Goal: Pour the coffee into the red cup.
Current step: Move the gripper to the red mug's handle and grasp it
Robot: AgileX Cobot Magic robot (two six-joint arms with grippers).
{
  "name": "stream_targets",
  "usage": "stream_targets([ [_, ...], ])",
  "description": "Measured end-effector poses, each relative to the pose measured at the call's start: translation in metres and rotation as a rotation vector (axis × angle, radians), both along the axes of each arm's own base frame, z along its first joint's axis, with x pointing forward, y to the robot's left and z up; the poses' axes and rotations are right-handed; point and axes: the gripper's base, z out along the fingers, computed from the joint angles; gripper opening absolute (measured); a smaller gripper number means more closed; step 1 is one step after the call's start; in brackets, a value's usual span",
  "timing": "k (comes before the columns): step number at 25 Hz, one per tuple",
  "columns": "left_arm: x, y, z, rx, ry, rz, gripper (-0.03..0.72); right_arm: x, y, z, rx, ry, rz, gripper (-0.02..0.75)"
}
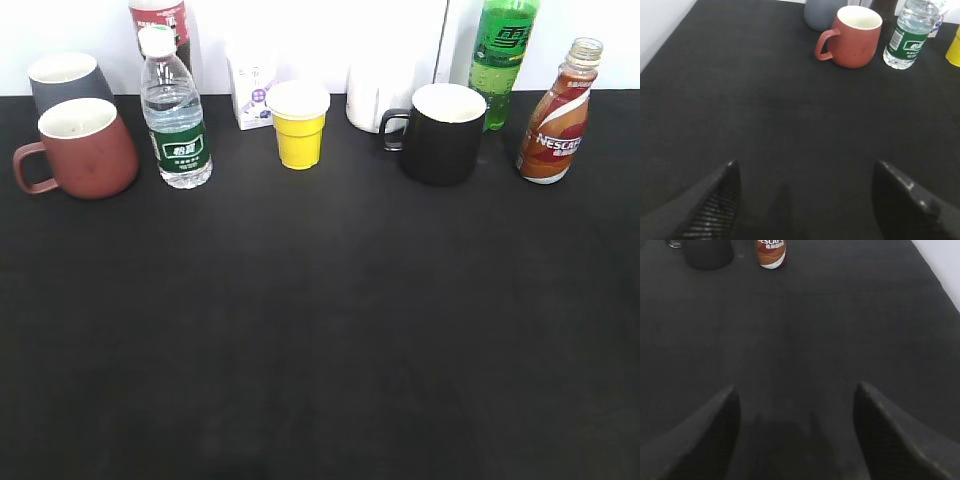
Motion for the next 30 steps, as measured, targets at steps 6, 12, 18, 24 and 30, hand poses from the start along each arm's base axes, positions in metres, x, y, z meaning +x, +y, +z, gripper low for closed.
stream_targets([
  [6, 0.000, 0.000, 0.000, 0.000, 0.000, 0.000, 0.620, 0.000, 0.000, 0.000, 0.000, 0.000, 0.000, 0.553],
  [12, 0.000, -0.001, 0.000, -0.015, -0.001, -0.011, 0.529, 0.000, 0.000, 0.000, 0.000, 0.000, 0.000, 0.553],
  [18, 0.006, -0.001, 0.030, 0.003, -0.317, -0.012, 0.523, 0.000, 0.000, 0.000, 0.000, 0.000, 0.000, 0.553],
  [24, 0.060, 0.000, 0.018, 0.009, -0.426, -0.019, 0.523, 0.000, 0.000, 0.000, 0.000, 0.000, 0.000, 0.553],
  [30, 0.107, 0.001, -0.006, 0.005, -0.381, -0.023, 0.522, 0.000, 0.000, 0.000, 0.000, 0.000, 0.000, 0.553],
])
